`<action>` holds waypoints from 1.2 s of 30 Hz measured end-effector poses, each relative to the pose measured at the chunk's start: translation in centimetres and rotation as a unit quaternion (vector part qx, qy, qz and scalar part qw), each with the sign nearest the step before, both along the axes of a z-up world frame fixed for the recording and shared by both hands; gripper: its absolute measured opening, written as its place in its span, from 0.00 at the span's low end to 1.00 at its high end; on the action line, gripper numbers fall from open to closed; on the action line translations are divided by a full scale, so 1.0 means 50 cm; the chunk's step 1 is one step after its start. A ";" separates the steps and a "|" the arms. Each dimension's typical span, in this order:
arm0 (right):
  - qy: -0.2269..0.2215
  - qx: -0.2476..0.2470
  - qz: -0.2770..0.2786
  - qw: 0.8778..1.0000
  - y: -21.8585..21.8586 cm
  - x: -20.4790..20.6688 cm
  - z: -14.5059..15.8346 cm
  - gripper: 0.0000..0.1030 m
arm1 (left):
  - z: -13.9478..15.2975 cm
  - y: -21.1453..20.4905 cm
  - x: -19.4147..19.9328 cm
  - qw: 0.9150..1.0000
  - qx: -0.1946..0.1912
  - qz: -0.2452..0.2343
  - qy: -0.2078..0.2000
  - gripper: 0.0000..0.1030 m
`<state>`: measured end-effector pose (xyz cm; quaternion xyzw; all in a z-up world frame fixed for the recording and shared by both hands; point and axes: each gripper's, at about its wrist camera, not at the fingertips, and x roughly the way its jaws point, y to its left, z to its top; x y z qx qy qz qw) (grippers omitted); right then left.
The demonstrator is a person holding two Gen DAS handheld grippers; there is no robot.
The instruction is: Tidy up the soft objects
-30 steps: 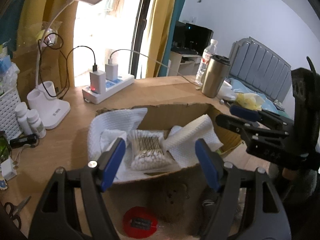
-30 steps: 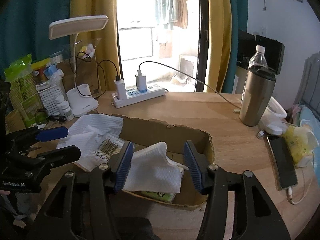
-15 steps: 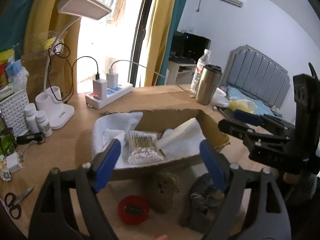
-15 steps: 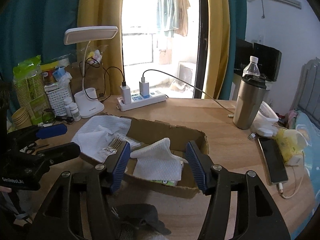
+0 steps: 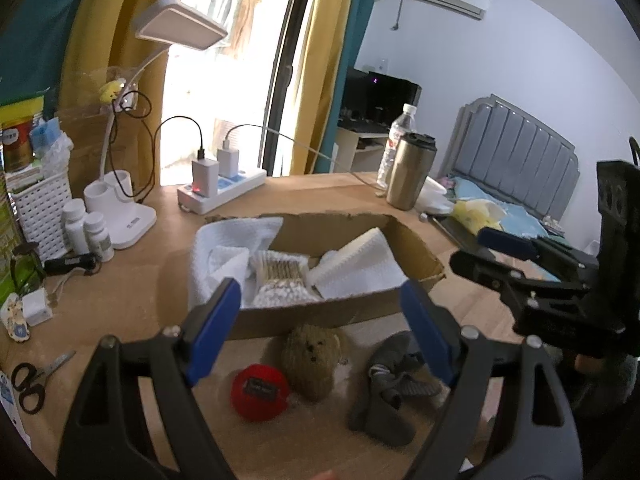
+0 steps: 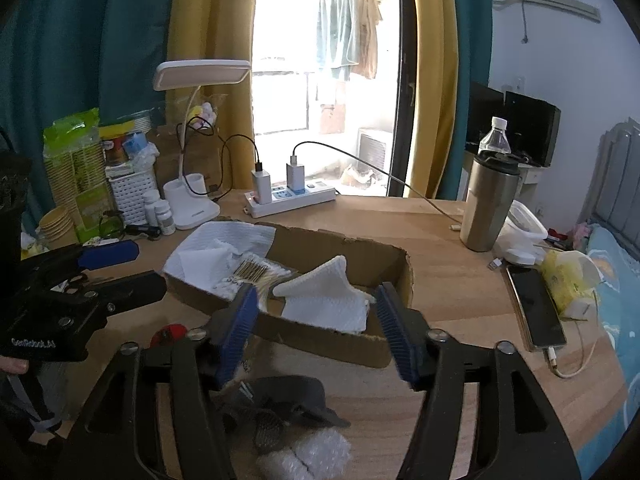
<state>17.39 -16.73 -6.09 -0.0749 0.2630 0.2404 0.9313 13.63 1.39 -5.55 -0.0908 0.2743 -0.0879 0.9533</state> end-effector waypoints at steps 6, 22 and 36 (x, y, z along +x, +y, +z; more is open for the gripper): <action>0.002 0.001 0.002 1.000 -0.010 -0.027 -0.008 0.84 | -0.004 -0.006 -0.023 1.000 0.003 -0.001 -0.001 0.81; 0.030 -0.002 -0.009 1.000 -0.038 -0.057 -0.071 0.84 | -0.037 -0.038 -0.055 1.000 0.011 -0.010 0.017 0.81; 0.072 -0.002 -0.007 0.997 -0.051 -0.059 -0.152 0.84 | -0.079 -0.066 -0.060 0.999 0.022 -0.013 0.042 0.81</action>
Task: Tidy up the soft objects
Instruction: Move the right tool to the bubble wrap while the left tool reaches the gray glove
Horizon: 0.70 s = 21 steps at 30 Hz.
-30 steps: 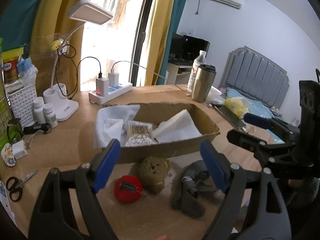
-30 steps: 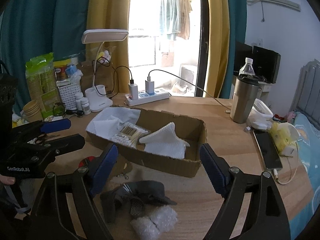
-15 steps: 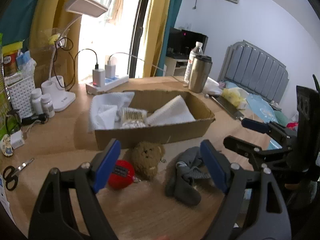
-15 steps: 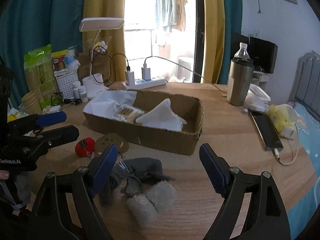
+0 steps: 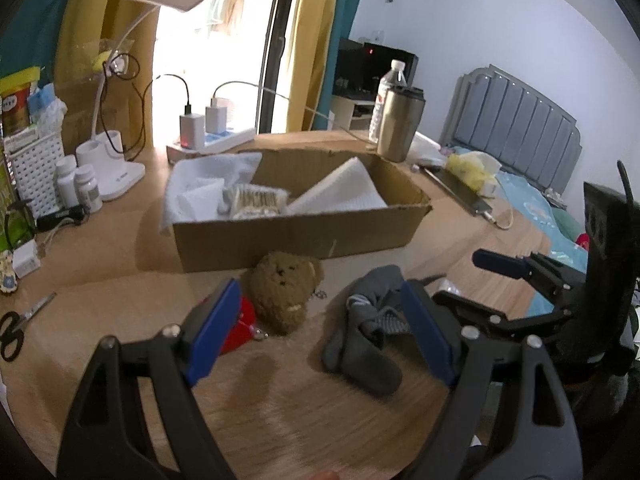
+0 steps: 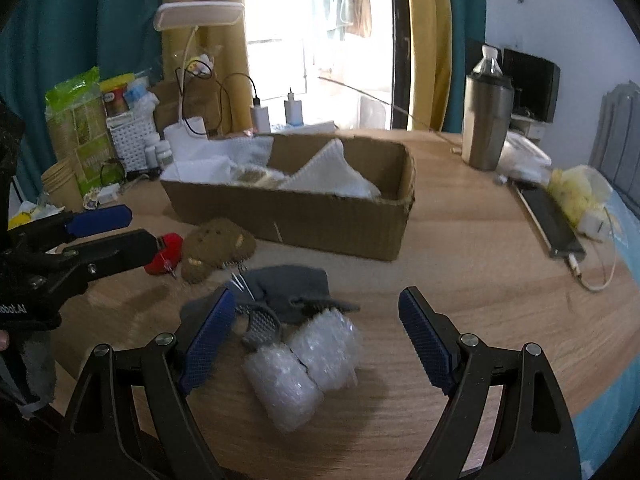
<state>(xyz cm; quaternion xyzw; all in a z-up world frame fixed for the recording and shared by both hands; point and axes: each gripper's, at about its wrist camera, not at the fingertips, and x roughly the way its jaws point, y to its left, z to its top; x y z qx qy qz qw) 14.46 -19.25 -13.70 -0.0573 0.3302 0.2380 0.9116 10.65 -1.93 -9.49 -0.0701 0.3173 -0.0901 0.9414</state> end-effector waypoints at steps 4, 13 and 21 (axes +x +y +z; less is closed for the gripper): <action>0.011 0.000 0.000 1.000 -0.004 0.005 -0.018 0.84 | -0.015 -0.006 0.007 1.000 0.002 0.000 0.010 0.81; 0.029 -0.008 0.003 1.000 -0.006 0.019 -0.056 0.84 | -0.038 -0.031 0.028 0.999 0.014 -0.011 0.032 0.81; 0.034 -0.004 -0.008 0.999 -0.035 0.035 -0.067 0.62 | -0.051 -0.056 0.045 0.998 0.026 -0.019 0.045 0.81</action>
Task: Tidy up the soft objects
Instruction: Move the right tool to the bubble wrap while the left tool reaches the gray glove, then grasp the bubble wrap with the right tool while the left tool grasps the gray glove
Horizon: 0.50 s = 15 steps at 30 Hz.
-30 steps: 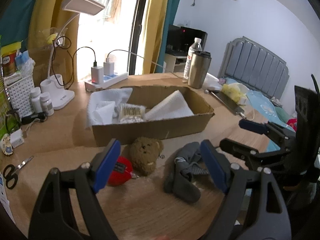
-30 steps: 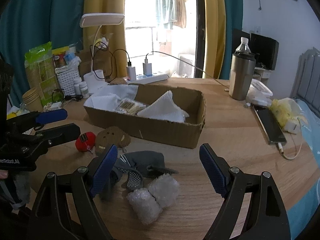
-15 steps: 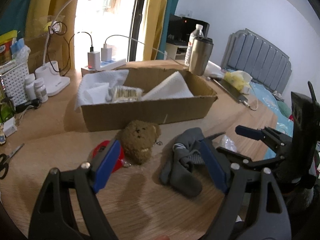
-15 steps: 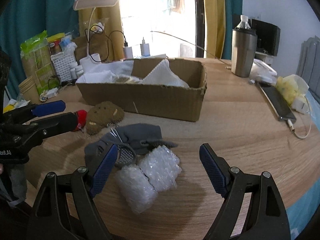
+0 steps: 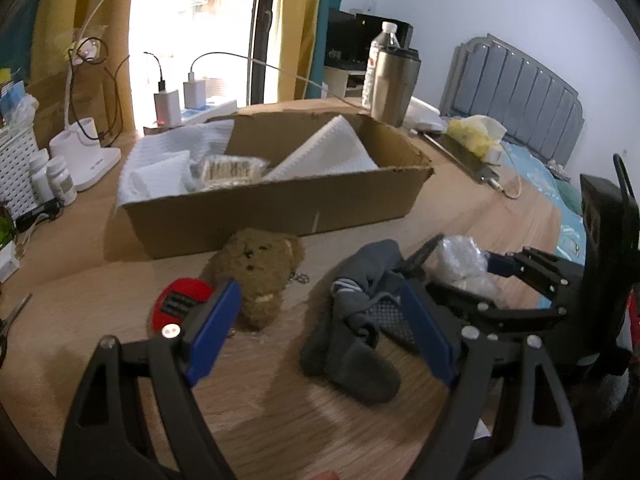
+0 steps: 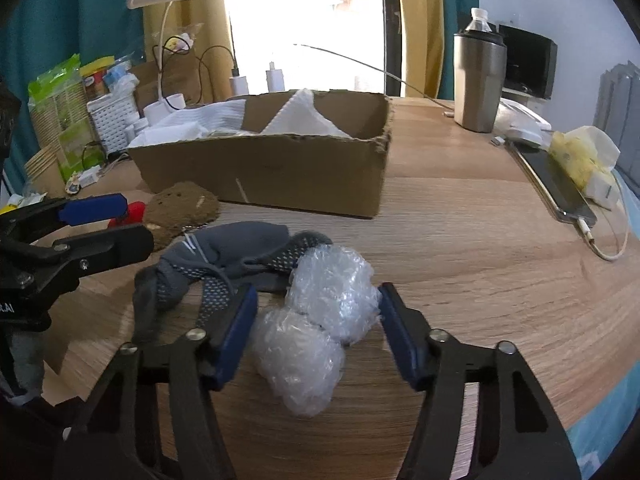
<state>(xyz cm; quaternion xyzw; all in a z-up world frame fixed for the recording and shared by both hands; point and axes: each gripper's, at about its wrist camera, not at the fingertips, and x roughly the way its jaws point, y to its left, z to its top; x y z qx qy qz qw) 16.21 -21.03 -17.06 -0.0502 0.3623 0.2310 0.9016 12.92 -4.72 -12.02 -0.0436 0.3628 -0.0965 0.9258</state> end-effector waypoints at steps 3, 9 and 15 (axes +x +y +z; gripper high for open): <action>-0.001 0.003 0.001 1.000 -0.008 0.002 0.000 0.61 | -0.005 -0.010 0.008 1.000 0.013 0.000 0.004 0.81; -0.006 0.011 -0.005 1.000 -0.027 0.010 0.003 0.55 | -0.011 -0.033 0.022 0.999 0.034 -0.010 0.003 0.81; -0.016 0.024 0.009 1.000 -0.044 0.008 0.017 0.55 | -0.029 -0.076 0.038 0.997 0.057 -0.041 0.011 0.81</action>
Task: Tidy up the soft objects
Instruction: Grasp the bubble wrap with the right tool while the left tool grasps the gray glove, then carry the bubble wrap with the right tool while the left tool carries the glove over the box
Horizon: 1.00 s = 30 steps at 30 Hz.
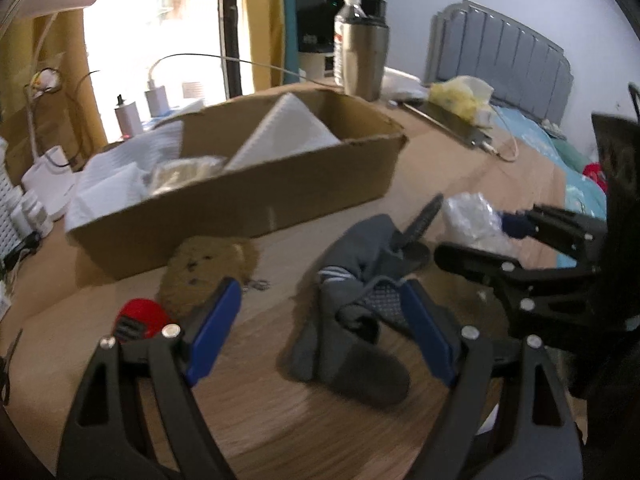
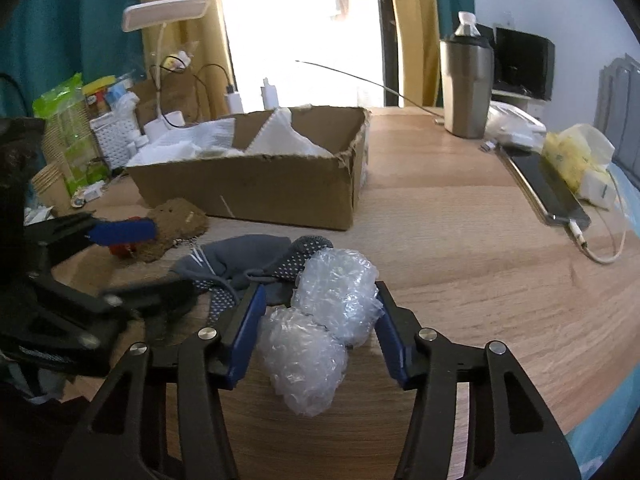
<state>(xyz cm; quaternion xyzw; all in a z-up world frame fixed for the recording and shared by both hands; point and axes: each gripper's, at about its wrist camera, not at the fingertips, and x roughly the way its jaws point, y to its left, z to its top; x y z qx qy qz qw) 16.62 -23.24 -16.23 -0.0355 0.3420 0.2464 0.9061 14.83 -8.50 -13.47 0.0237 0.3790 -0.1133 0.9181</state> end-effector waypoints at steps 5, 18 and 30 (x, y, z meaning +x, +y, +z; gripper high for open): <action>-0.004 0.005 0.002 1.000 -0.010 0.002 0.002 0.55 | -0.012 -0.031 0.011 1.000 0.009 -0.024 0.005 0.80; -0.009 0.021 -0.015 1.000 -0.037 0.020 0.014 0.55 | -0.041 -0.059 0.040 0.997 0.022 -0.055 0.044 0.40; -0.024 -0.014 -0.042 0.999 -0.039 0.026 0.031 0.55 | -0.036 -0.056 0.025 0.994 -0.013 -0.097 0.044 0.22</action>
